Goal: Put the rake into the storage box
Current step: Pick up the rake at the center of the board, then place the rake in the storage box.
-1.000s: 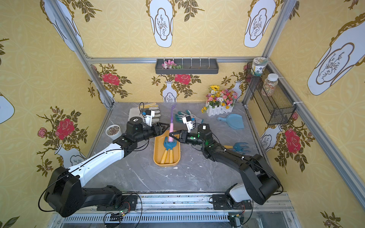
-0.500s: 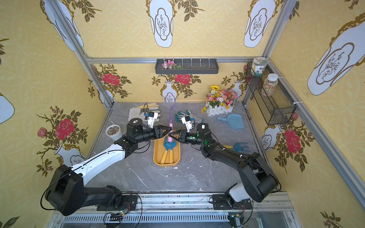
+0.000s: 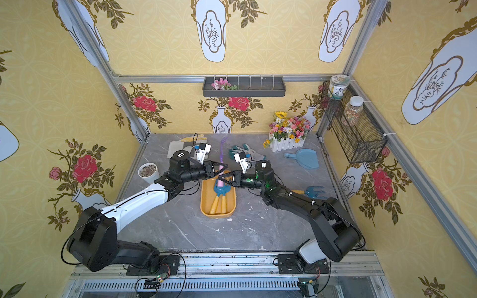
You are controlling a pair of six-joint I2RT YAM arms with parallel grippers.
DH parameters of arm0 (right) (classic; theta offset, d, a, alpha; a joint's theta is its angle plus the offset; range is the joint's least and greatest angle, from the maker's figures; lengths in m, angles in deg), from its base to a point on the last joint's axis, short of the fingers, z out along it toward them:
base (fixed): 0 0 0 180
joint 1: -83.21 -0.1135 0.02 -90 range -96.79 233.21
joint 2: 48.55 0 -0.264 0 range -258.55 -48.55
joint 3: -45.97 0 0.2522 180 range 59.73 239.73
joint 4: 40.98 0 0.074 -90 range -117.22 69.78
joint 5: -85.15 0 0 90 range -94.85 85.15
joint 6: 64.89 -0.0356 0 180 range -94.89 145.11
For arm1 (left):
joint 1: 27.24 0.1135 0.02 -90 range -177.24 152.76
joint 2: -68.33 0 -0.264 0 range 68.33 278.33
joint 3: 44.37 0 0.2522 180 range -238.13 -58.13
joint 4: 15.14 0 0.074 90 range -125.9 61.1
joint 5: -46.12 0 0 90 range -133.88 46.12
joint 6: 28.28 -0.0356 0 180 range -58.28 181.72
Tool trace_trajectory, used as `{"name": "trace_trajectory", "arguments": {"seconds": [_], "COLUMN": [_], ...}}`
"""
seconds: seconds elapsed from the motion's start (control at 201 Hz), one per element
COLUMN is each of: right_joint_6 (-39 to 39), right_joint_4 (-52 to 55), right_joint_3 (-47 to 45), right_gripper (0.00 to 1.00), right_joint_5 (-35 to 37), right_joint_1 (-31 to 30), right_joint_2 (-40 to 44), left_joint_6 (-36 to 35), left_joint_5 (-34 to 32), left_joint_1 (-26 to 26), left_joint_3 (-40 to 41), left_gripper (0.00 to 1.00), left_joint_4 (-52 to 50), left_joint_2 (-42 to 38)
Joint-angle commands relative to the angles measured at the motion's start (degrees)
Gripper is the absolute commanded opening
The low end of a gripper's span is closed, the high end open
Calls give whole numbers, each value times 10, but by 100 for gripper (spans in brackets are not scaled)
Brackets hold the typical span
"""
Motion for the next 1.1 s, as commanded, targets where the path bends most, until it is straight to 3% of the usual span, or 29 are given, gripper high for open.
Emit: {"name": "trace_trajectory", "arguments": {"seconds": [0.0,0.045,0.095,0.204,0.339,0.473,0.712,1.091], "right_joint_6": [-9,-8,-3,25,50,43,37,34], "right_joint_4": [-31,-24,4,78,130,130,131,144], "right_joint_3": [7,9,14,25,25,18,6,-42], "right_gripper": [4,8,26,48,50,50,50,50], "right_joint_5": [-13,-13,-4,20,41,48,63,93], "right_joint_1": [-2,-2,-2,-3,-4,-5,-9,-14], "right_joint_2": [2,2,3,9,10,3,7,54], "left_joint_6": [-26,-25,-26,-28,-29,-20,-31,-7], "left_joint_5": [-18,-20,-27,-64,-150,-183,-262,-292], "left_joint_1": [1,0,0,0,-8,-11,-61,-78], "left_joint_3": [6,11,16,36,56,68,4,-25], "left_gripper": [0,0,0,0,0,0,0,0], "left_joint_4": [-9,-14,-25,-58,-143,-182,-295,-371], "left_joint_2": [2,0,-3,-16,-26,-20,27,86]}}
